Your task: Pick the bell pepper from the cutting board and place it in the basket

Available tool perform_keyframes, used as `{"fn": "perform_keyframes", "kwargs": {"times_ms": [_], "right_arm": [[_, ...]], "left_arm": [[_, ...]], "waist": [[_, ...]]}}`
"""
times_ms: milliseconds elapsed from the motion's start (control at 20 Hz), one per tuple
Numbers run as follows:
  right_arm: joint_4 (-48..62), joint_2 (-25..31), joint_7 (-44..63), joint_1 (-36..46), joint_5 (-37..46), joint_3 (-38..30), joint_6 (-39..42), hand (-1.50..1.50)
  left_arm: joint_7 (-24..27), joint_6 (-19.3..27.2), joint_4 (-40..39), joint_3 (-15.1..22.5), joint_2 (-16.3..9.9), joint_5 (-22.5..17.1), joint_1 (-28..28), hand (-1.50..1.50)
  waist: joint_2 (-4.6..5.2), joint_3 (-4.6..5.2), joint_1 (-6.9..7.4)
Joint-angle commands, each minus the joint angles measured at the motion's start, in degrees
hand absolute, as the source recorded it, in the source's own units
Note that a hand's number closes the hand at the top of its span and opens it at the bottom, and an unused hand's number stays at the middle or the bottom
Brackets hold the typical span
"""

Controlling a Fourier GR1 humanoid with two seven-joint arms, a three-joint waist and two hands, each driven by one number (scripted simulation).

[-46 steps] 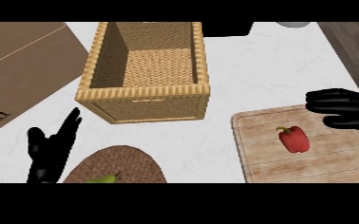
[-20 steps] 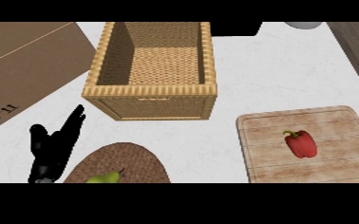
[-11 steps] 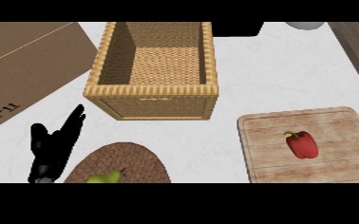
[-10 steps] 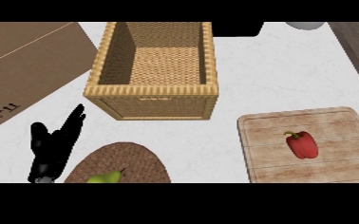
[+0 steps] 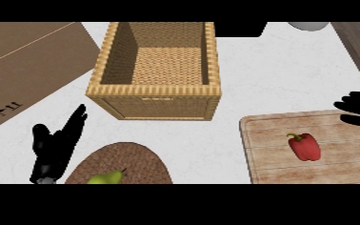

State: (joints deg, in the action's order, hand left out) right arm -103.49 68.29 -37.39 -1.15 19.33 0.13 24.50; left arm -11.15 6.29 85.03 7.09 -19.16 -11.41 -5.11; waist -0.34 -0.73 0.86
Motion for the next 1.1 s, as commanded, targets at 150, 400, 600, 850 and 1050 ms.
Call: {"fn": "perform_keyframes", "kwargs": {"times_ms": [150, 400, 600, 850, 1050], "right_arm": [[2.8, -4.89, -2.47, 0.7, 6.33, 5.04, -1.66, -1.5], [5.89, -7.66, -3.03, 3.06, 9.04, 6.67, -2.2, -1.5], [8.82, -9.79, -3.01, 7.95, 9.98, 7.51, -1.0, -1.5], [11.37, -14.39, -2.98, 6.17, 14.61, 10.3, -4.48, -1.5], [10.51, -18.59, -1.3, 7.38, 17.21, 12.82, -5.28, -1.5]], "left_arm": [[-2.83, 0.09, -4.02, 0.41, 1.55, 0.19, -2.57, 0.0], [-1.48, -1.15, -7.29, -0.15, 1.88, 0.54, -1.17, 0.0], [-1.93, 0.54, -6.96, 1.11, 3.3, 2.71, -0.58, 0.0], [-3.18, -2.7, -1.13, -1.49, 0.26, -0.47, -5.34, 0.0], [-2.99, -1.71, -3.72, -0.91, 1.58, 1.54, -3.28, 0.0]], "waist": [[0.46, 0.7, -0.45], [0.52, 0.75, -0.74], [0.62, 0.74, -0.23], [0.44, 0.69, 0.15], [0.44, 0.72, -0.41]]}}
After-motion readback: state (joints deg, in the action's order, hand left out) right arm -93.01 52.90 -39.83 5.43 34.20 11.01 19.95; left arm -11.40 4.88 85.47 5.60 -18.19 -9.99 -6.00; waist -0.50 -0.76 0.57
